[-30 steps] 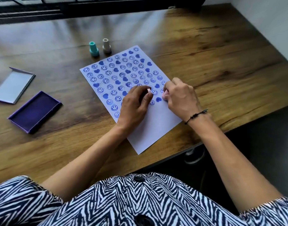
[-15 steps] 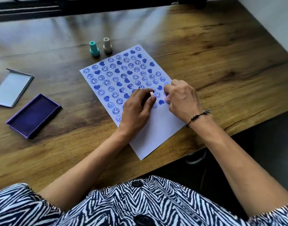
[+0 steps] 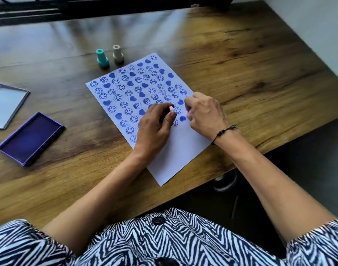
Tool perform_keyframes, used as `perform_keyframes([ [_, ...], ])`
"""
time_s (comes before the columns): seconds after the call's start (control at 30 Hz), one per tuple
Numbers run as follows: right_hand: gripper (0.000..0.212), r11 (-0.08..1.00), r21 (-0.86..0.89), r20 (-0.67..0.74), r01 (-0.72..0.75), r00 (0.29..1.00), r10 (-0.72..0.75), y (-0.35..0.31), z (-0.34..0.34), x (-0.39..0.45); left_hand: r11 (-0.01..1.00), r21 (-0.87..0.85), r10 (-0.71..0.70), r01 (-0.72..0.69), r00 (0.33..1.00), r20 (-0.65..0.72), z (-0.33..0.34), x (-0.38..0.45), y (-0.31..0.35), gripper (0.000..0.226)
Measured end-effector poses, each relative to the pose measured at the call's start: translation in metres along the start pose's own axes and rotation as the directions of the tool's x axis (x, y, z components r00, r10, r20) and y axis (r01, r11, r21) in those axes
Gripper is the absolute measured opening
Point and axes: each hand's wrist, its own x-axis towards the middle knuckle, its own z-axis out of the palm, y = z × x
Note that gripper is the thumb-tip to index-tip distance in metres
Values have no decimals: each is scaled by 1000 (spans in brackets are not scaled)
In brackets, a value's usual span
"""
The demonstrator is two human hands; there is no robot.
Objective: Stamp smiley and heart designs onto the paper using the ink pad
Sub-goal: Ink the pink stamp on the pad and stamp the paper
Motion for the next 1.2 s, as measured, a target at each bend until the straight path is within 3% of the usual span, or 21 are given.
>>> perform_keyframes([
  [0.27, 14, 998, 47, 1, -40, 999, 40, 0, -15, -5, 1000, 5, 14, -14, 1000, -1, 0, -1, 1, 23],
  [0.4, 7, 960, 270, -294, -80, 942, 161, 9, -59, -13, 1000, -3, 29, -29, 1000, -6, 1, -1, 0, 24],
  [0.5, 4, 934, 349, -383, -74, 898, 215, 10, -84, -26, 1000, -1, 28, -28, 1000, -5, 1, 0, -1, 24],
  [0.73, 6, 891, 432, -263, -138, 926, 271, 5, -68, -44, 996, -86, 21, -20, 1000, 8, -2, 0, 3, 24],
  [0.83, 8, 848, 509, -222, -145, 930, 292, 3, -59, -47, 969, -243, -40, 50, 998, 47, -5, 0, 10, 22],
  [0.9, 9, 755, 637, -148, -156, 936, 319, -1, -56, -48, 899, -417, -95, 135, 989, 115, -7, -1, 18, 20],
  [1.03, 5, 434, 892, -20, -128, 948, 319, -14, -52, -50, 771, -607, -96, 194, 977, 190, -8, -5, 29, 14],
  [1.2, 6, 434, 895, -21, -98, 965, 261, -21, -52, -45, 699, -679, -110, 225, 972, 209, -12, -6, 37, 10],
])
